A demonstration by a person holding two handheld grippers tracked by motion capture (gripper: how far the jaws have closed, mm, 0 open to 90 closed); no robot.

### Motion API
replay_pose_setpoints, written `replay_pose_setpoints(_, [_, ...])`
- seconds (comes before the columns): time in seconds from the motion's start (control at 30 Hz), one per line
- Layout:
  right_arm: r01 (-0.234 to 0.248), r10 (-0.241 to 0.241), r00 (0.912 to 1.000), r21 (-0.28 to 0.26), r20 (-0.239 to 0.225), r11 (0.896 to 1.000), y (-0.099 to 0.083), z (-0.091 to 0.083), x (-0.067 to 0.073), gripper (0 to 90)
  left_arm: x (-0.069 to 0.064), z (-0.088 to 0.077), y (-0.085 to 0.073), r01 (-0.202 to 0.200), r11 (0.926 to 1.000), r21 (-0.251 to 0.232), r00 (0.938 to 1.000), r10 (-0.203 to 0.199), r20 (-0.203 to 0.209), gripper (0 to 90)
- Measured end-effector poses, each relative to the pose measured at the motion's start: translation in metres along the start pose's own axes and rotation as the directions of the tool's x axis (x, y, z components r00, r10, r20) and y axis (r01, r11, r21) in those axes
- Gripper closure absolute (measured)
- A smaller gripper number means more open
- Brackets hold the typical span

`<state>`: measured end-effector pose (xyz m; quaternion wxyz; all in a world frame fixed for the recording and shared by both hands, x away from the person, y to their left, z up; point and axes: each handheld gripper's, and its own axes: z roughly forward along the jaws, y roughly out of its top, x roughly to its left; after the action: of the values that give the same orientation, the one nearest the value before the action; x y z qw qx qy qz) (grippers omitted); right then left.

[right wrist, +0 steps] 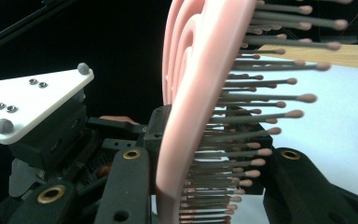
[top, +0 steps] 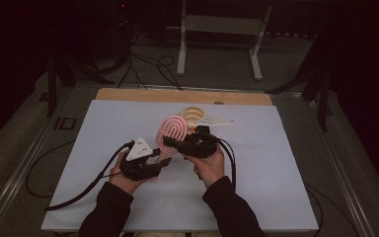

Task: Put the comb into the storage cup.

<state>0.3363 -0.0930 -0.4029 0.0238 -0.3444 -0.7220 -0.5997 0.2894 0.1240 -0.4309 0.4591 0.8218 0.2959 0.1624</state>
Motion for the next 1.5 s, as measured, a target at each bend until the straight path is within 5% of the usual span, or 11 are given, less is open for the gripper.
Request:
replay_pose_setpoints(0.67, [0.0,0.0,0.9998,-0.011,0.022,1.0,0.003,0.001,0.0,63.7,0.004,-0.01,-0.001,0.035,0.9988,-0.033,0.9973,-0.037,-0.064,16.1])
replay_pose_setpoints(0.9, [-0.008,0.009,0.9997,-0.017,0.024,1.0,0.004,-0.001,-0.002,63.7,0.006,-0.013,-0.003,0.042,0.9979,-0.049,0.9952,-0.046,-0.087,15.1])
replay_pose_setpoints(1.17, [-0.003,0.003,0.9996,-0.022,0.029,1.0,0.009,-0.003,-0.001,63.7,0.015,-0.017,-0.008,0.075,0.9963,-0.042,0.9945,-0.078,-0.07,1.5])
replay_pose_setpoints(1.5, [-0.005,0.006,0.999,-0.031,0.045,1.0,0.013,-0.006,-0.004,63.7,0.023,-0.027,-0.019,0.087,0.9933,-0.076,0.9883,-0.096,-0.118,0.5])
